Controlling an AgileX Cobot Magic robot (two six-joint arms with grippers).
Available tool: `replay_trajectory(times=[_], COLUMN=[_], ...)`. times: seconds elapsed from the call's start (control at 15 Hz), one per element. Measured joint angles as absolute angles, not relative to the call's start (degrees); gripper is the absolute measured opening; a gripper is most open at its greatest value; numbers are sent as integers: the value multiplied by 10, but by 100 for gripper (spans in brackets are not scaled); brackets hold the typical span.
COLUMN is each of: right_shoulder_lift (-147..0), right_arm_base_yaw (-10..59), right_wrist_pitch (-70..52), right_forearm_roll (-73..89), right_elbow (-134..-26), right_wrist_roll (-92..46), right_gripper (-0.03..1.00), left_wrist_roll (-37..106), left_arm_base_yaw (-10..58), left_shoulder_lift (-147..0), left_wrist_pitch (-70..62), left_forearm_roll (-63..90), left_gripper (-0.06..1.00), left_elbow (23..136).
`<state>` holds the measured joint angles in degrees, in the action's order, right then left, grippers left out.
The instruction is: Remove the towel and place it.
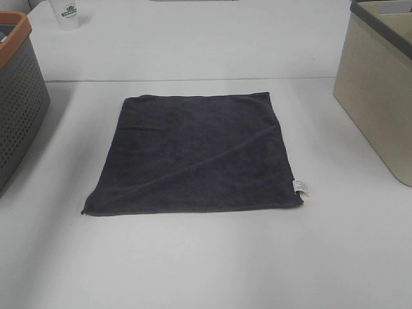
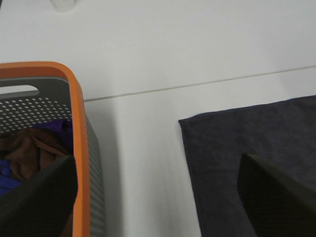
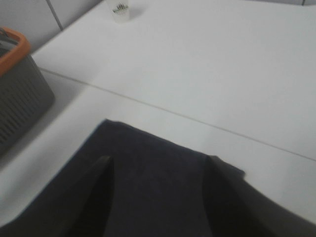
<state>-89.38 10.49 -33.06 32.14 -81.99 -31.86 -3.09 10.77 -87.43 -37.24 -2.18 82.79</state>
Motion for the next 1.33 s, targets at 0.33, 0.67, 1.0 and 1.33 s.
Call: replay_trajectory(times=[0.33,0.67,1.0,1.33], right_shoulder_lift=[-939,-938,-866,-705], right_arm_base_yaw=[105,105,105,105], right_wrist_pitch=[-585,-694,-697,-663], right_forearm_roll=[-38,-78,-78,-69], right_elbow=[-1014,-1033,-934,-736], right_wrist_roll=[-58,-49,-48,-30], right_gripper=[65,74,74,74], left_wrist_roll=[11,-9,-65,-69], left_arm_base_yaw=[60,60,60,60], left_shoulder_lift=[-874,-862,-810,-651], left_wrist_pitch=[-480,-569,-625,-584], left_forearm_roll=[61,58,0,-4], left_gripper=[82,84,85,85], left_elbow=[882,886,875,677])
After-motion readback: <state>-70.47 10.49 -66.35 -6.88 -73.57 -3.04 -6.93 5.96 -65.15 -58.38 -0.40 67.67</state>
